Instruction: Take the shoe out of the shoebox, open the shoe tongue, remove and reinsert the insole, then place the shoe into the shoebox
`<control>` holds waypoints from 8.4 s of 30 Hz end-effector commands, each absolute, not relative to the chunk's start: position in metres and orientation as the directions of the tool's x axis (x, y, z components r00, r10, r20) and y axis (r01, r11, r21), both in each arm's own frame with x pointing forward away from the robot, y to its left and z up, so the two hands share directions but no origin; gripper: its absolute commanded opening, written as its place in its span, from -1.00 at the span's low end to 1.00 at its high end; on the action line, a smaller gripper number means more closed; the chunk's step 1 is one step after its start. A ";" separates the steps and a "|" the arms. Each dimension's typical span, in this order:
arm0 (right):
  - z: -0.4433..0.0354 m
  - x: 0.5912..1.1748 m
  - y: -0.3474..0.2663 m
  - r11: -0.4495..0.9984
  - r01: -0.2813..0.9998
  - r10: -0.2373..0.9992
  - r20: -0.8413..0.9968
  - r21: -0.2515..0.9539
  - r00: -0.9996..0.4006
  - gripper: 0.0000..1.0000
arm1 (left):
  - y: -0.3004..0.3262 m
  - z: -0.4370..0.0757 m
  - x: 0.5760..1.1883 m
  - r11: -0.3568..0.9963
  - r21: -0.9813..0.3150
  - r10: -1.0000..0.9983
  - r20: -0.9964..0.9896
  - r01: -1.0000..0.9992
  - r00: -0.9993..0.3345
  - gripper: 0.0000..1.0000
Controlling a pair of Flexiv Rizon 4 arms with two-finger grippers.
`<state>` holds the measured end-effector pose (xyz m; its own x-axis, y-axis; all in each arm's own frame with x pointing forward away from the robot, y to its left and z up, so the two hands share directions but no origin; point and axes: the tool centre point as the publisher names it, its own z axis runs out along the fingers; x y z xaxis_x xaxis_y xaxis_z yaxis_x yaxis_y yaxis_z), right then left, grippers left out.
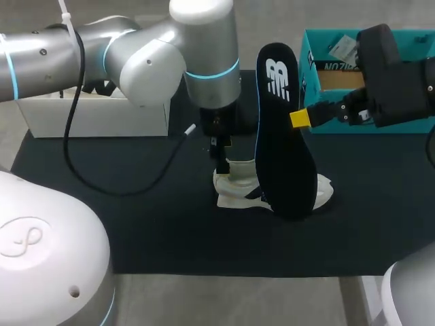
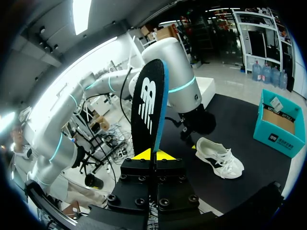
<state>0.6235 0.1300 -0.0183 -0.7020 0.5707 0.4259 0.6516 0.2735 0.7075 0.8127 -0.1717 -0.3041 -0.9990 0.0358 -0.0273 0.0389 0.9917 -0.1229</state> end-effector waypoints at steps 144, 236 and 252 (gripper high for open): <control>-0.018 0.627 0.134 0.276 0.654 0.572 0.427 0.704 -0.701 -1.00 | -0.283 -0.357 0.887 -0.119 0.017 0.950 0.293 0.993 0.108 -1.00; -0.018 0.627 0.134 0.276 0.654 0.572 0.427 0.704 -0.701 -1.00 | -0.284 -0.385 0.903 0.012 -0.009 0.937 0.348 1.000 -0.008 1.00; -0.018 0.627 0.134 0.276 0.654 0.572 0.427 0.704 -0.701 -1.00 | -0.288 -0.337 0.892 0.160 0.052 0.957 0.237 0.986 -0.168 1.00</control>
